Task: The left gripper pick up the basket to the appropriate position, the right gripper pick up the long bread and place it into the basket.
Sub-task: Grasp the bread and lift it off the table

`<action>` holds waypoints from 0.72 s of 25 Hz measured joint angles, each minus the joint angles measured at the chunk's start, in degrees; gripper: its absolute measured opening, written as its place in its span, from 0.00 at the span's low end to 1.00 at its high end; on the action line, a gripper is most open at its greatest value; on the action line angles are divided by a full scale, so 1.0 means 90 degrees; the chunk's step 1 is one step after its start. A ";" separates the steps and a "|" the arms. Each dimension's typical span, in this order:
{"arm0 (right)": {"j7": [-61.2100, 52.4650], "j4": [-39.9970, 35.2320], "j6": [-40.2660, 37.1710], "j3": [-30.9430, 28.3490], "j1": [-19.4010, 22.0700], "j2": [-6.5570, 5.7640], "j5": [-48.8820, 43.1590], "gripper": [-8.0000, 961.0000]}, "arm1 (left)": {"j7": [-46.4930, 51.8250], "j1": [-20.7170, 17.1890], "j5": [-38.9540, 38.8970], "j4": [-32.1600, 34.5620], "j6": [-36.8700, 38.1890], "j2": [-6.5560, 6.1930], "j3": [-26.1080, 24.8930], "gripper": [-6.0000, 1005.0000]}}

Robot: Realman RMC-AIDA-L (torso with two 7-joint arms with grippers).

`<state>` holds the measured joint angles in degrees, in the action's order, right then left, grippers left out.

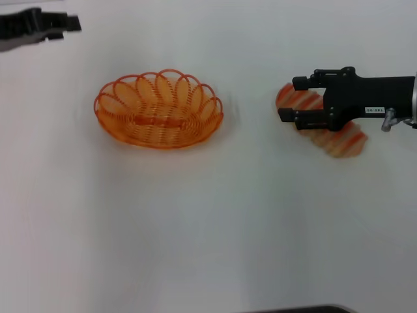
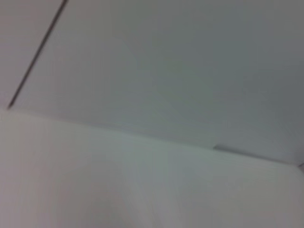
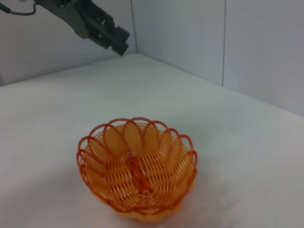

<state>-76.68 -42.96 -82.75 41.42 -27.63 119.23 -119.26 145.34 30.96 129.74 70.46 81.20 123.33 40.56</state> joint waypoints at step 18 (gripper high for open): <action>-0.0956 -0.0013 -0.0324 -0.0551 0.0019 -0.0075 0.0000 0.72 | -0.5727 0.0120 -0.0440 -0.0604 0.1476 -0.0362 0.0108 0.42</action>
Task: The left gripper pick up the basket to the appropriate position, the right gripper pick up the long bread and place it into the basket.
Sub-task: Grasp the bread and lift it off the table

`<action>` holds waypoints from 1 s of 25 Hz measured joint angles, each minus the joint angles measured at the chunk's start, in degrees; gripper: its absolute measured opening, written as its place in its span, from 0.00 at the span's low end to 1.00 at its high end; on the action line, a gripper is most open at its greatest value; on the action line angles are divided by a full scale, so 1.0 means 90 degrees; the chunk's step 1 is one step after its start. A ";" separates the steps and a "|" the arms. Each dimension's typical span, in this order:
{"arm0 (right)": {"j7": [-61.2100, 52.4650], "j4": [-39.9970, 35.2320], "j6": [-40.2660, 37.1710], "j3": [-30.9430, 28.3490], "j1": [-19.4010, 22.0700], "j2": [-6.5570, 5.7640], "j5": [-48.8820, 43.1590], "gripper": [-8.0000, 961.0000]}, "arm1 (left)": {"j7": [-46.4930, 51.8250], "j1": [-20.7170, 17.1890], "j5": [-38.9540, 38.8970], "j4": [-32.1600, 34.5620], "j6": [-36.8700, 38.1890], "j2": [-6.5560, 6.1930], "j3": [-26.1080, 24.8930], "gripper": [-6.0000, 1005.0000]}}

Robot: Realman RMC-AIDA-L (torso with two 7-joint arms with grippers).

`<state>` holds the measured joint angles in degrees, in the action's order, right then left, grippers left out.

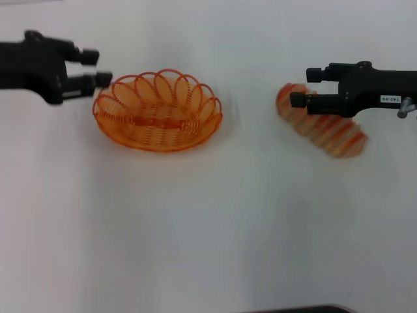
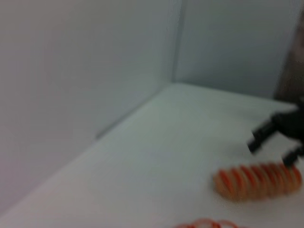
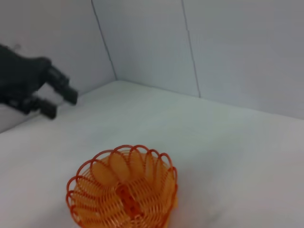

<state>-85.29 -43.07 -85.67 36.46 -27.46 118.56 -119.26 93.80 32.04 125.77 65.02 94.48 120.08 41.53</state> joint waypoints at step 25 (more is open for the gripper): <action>-0.0461 0.0029 0.0193 -0.0201 -0.0099 -0.0139 -0.0039 0.71 | 0.0354 0.0157 0.1387 -0.0544 -0.0141 -0.0054 0.0064 0.81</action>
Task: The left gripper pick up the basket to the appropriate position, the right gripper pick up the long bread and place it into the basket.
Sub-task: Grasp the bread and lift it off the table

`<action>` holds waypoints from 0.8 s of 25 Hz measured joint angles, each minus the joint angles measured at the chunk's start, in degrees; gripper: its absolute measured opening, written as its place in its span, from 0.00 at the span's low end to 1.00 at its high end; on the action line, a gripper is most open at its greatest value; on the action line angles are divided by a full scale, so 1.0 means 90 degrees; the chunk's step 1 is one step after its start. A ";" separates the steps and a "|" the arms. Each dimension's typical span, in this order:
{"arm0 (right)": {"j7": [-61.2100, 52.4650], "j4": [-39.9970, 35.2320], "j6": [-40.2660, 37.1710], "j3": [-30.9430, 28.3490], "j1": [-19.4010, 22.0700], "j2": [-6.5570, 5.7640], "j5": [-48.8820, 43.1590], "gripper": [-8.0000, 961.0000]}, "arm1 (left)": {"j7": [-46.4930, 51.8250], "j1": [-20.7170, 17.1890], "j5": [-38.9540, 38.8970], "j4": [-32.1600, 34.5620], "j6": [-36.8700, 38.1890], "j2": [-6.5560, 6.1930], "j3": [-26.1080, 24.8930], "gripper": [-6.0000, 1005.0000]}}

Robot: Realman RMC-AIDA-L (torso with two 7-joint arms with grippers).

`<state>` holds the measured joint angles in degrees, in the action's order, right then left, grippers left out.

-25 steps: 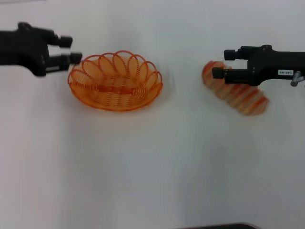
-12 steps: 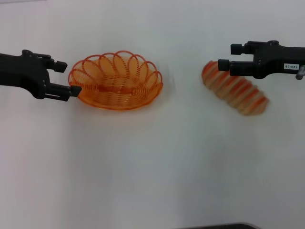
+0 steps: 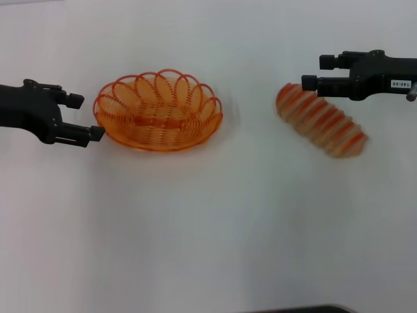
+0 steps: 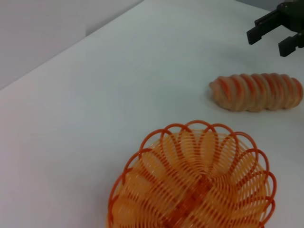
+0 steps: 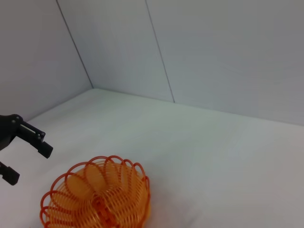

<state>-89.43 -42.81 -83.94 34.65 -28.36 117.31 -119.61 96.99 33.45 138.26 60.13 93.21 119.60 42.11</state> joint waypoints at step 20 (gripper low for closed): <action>-0.2230 -0.1240 -0.1341 -0.0062 -0.0785 -0.0714 -0.0337 0.71 | 0.0003 0.0037 0.0010 -0.0276 -0.0094 0.0026 0.0065 0.81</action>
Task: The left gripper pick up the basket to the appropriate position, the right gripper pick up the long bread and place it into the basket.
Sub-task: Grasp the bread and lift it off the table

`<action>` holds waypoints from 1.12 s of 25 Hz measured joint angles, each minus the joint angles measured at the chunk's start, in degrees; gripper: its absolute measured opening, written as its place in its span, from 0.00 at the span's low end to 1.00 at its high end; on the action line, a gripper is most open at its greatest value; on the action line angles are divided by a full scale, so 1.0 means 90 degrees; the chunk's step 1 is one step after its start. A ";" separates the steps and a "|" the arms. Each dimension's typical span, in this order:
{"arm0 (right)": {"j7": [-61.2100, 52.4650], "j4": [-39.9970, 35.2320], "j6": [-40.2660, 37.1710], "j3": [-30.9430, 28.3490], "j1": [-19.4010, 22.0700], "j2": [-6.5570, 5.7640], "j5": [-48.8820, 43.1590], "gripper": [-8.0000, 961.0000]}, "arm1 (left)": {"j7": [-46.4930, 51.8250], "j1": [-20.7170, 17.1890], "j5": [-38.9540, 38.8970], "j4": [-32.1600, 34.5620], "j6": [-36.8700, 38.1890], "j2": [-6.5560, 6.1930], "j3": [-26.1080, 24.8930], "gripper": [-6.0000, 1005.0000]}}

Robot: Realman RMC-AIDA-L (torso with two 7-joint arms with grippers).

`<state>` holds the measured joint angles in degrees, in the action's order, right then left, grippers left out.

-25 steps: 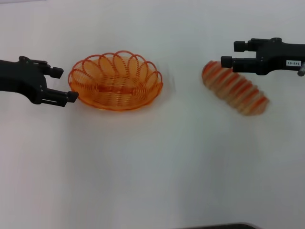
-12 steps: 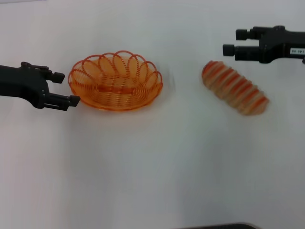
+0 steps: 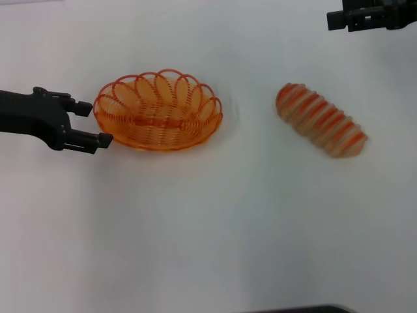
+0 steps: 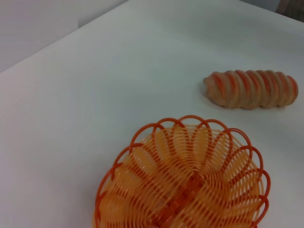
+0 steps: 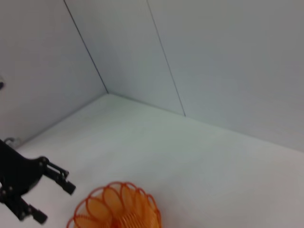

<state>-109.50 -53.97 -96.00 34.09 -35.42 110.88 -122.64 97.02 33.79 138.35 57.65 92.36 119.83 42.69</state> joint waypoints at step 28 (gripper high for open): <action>-0.2568 -0.0071 0.0105 0.1507 -0.1655 0.0332 -0.3757 0.70 | 0.0015 0.0030 0.0240 0.0049 0.0000 -0.0033 0.0003 0.81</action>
<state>-132.61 -54.62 -95.06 47.65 -50.31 113.86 -156.45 97.16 34.06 140.51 58.09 92.36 119.53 42.72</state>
